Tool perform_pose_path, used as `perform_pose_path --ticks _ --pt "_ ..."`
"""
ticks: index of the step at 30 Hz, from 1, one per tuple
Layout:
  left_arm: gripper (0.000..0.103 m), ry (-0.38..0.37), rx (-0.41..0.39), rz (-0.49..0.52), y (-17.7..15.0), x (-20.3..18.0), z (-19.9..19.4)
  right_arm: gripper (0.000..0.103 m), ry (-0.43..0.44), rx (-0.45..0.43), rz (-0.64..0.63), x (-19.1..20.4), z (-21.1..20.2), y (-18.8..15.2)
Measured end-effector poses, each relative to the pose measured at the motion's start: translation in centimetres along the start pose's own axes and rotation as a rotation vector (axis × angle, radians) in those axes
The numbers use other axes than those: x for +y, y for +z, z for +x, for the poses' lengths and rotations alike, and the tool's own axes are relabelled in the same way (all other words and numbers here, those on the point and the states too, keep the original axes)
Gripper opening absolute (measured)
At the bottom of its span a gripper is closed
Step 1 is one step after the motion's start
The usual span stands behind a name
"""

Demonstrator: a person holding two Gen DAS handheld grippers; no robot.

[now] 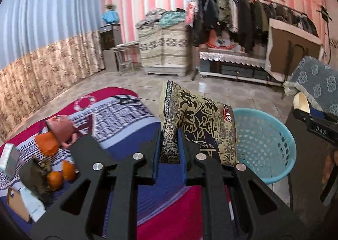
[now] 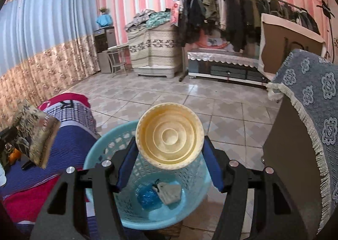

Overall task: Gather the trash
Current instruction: 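Carry the snack packet and cream lid over the light-blue basket with both tools, then drop the snack packet from the left tool while the right tool holds the lid above, then open the right tool to drop the cream lid into the basket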

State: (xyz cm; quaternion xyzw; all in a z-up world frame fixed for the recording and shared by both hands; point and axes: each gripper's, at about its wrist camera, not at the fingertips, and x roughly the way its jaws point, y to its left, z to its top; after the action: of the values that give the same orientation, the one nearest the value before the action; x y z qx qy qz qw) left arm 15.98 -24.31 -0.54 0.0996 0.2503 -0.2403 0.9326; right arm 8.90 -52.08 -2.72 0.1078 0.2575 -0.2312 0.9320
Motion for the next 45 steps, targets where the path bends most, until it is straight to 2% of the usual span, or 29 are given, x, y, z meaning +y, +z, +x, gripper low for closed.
perform_pose_path --ticks 14,18,20,21,23,26,28,32,41,42,45 --pt "0.016 -0.061 0.052 0.104 0.4 -8.1 6.6 0.061 -0.039 0.043 0.080 -1.8 2.5 -0.8" --pt "0.025 -0.058 0.049 0.125 0.8 -9.4 8.0 0.060 -0.051 0.050 0.084 -2.3 2.8 -1.0" --pt "0.039 -0.063 0.057 0.122 1.0 -9.4 8.3 0.060 -0.056 0.052 0.084 -2.5 2.9 -1.1" --pt "0.044 -0.061 0.054 0.112 1.1 -9.3 8.4 0.060 -0.058 0.056 0.085 -2.6 3.0 -1.2" --pt "0.061 -0.044 0.039 0.098 1.2 -8.9 8.1 0.061 -0.061 0.064 0.082 -2.5 3.3 -1.2" --pt "0.080 0.002 0.012 0.080 1.6 -7.9 7.6 0.061 -0.062 0.075 0.068 -1.9 3.7 -1.2" --pt "0.085 0.024 0.002 0.058 1.9 -6.7 7.2 0.061 -0.061 0.081 0.058 -1.5 3.9 -1.3" --pt "0.093 0.071 -0.010 0.041 2.1 -4.6 6.6 0.061 -0.058 0.097 0.037 -0.4 4.6 -1.5" --pt "0.094 0.114 0.003 -0.035 1.5 -0.5 5.5 0.061 -0.051 0.110 0.015 2.1 6.0 -1.4" --pt "0.094 0.119 0.003 -0.041 1.5 -0.2 5.4 0.062 -0.048 0.107 0.008 2.6 6.1 -1.3" --pt "0.094 0.132 0.000 -0.056 1.5 0.8 5.0 0.075 -0.048 0.075 0.000 3.3 5.6 -0.8"
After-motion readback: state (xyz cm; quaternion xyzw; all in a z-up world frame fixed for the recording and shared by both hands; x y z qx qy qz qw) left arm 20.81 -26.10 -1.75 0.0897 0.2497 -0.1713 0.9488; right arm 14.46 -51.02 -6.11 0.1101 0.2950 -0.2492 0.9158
